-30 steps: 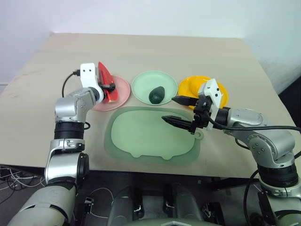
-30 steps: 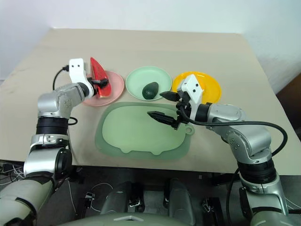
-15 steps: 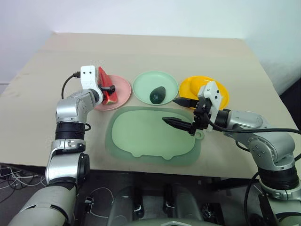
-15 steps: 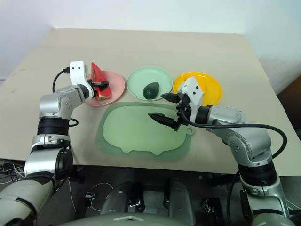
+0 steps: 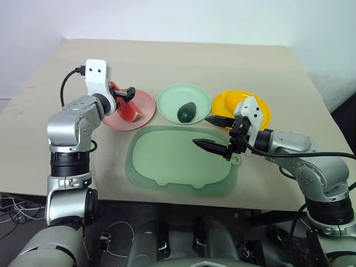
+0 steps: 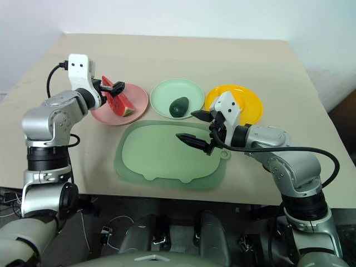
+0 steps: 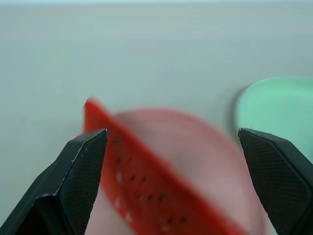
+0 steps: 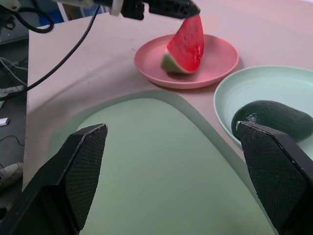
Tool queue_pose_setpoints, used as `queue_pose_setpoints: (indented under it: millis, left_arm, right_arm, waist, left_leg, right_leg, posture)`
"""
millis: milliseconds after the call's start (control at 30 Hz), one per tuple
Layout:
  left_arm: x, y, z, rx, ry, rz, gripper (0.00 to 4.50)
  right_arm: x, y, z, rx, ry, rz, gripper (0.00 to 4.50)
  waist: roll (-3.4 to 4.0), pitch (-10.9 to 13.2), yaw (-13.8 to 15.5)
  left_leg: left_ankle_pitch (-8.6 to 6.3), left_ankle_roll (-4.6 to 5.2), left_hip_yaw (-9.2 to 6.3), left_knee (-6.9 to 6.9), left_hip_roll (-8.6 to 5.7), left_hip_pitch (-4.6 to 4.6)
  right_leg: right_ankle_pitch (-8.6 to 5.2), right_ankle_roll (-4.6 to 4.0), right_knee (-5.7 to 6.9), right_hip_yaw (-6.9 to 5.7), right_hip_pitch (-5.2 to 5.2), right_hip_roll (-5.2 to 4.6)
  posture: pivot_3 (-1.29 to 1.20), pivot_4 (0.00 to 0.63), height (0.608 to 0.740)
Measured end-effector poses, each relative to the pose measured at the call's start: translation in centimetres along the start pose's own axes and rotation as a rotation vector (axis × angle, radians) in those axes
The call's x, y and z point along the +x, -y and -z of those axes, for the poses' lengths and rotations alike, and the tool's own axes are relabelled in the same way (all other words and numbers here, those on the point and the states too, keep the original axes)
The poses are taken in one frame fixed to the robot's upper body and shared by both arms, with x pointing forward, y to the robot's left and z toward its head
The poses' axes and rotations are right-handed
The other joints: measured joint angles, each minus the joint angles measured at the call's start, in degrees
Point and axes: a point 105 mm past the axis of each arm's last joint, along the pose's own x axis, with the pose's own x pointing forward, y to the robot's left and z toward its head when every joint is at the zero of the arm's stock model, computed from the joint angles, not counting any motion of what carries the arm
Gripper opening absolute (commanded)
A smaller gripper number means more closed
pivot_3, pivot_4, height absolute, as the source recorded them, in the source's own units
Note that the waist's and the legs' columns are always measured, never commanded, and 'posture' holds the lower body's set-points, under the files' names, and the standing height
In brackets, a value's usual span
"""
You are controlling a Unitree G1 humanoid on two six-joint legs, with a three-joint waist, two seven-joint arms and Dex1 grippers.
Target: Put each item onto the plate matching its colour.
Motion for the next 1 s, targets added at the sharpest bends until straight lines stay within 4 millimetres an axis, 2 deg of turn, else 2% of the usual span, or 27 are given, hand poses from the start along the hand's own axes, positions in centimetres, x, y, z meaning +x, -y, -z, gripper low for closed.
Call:
queue_pose_setpoints:
  millis: [100, 167, 267, 433, 533, 633, 767, 900, 1000]
  left_arm:
    - [-1.5, 0.5, 0.2, 0.047, 0.058, 0.087, 4.49]
    - [-3.2, 0.8, 1.8, 0.126, 0.058, 0.168, 4.49]
    - [-5.0, 1.9, 3.6, 0.155, 0.102, 0.297, 4.49]
    - [-7.3, 2.2, 3.0, 0.195, 0.193, 0.418, 4.49]
    - [-8.4, 2.5, 3.6, 0.192, 0.214, 0.5, 4.49]
    - [-9.2, 2.9, 4.2, 0.194, 0.227, 0.575, 4.49]
    - [-9.6, 2.6, 4.9, 0.214, 0.242, 0.607, 4.49]
    - [-10.4, 2.2, 6.4, 0.177, 0.214, 0.624, 4.49]
    - [-10.7, 2.1, 6.9, 0.16, 0.209, 0.636, 4.49]
  right_arm:
    - [0.0, -0.2, -0.3, 0.013, 0.025, -0.013, 4.5]
    - [-0.5, -0.1, -0.6, 0.03, 0.052, -0.001, 4.5]
    - [-1.1, 0.4, -1.3, 0.038, 0.093, 0.028, 4.5]
    - [-2.1, 0.2, -0.6, 0.068, 0.111, 0.041, 4.5]
    - [-2.5, 0.4, -0.4, 0.074, 0.111, 0.056, 4.5]
    - [-2.6, 0.4, -0.3, 0.079, 0.119, 0.055, 4.5]
    - [-2.8, 0.2, 0.2, 0.087, 0.119, 0.049, 4.5]
    - [-3.9, 0.3, 1.5, 0.11, 0.088, 0.07, 4.5]
    - [-4.6, 0.5, 1.8, 0.111, 0.082, 0.085, 4.5]
  waist:
    - [0.01, 0.0, -0.1]
    - [0.03, 0.0, -0.4]
    - [0.02, 0.0, 0.1]
    - [0.01, 0.0, 0.1]
    - [0.02, 0.0, 0.1]
    - [0.02, 0.0, 0.1]
    - [0.02, 0.0, 0.1]
    - [0.02, 0.0, 0.1]
    - [0.03, 0.0, 0.1]
  left_leg:
    - [0.0, -0.01, 0.0, -0.02, 0.01, 0.02]
    - [-0.01, -0.01, 0.05, -0.08, 0.03, 0.04]
    - [0.0, -0.04, 0.02, -0.05, 0.05, 0.0]
    - [-0.07, 0.05, 0.03, -0.05, -0.01, -0.01]
    - [-0.08, 0.07, 0.05, -0.06, -0.01, 0.0]
    - [-0.08, 0.07, 0.04, -0.07, 0.01, 0.0]
    - [-0.08, 0.07, 0.04, -0.08, 0.01, 0.0]
    - [-0.1, 0.11, 0.04, -0.08, 0.01, -0.02]
    - [-0.11, 0.12, 0.03, -0.08, 0.01, 0.01]
  right_leg:
    - [0.0, 0.0, 0.01, 0.0, -0.01, 0.01]
    - [-0.01, -0.01, 0.01, 0.02, -0.05, 0.03]
    - [-0.02, -0.04, -0.02, 0.01, -0.07, 0.01]
    - [-0.1, -0.25, -0.3, 0.02, 0.04, -0.05]
    - [-0.09, -0.25, -0.3, 0.03, 0.03, -0.05]
    - [-0.1, -0.26, -0.29, 0.03, 0.01, -0.02]
    - [-0.1, -0.25, -0.3, 0.03, 0.01, -0.02]
    - [-0.12, -0.22, -0.32, 0.03, 0.0, -0.03]
    - [-0.2, -0.1, -0.32, 0.03, 0.02, -0.03]
  posture:
    - [0.0, 0.15, 0.696]
    - [0.0, 0.15, 0.696]
    - [0.0, 0.15, 0.696]
    - [0.0, 0.15, 0.696]
    - [0.0, 0.15, 0.696]
    - [0.0, 0.15, 0.696]
    - [0.0, 0.15, 0.696]
    - [0.0, 0.15, 0.696]
    - [0.0, 0.15, 0.696]
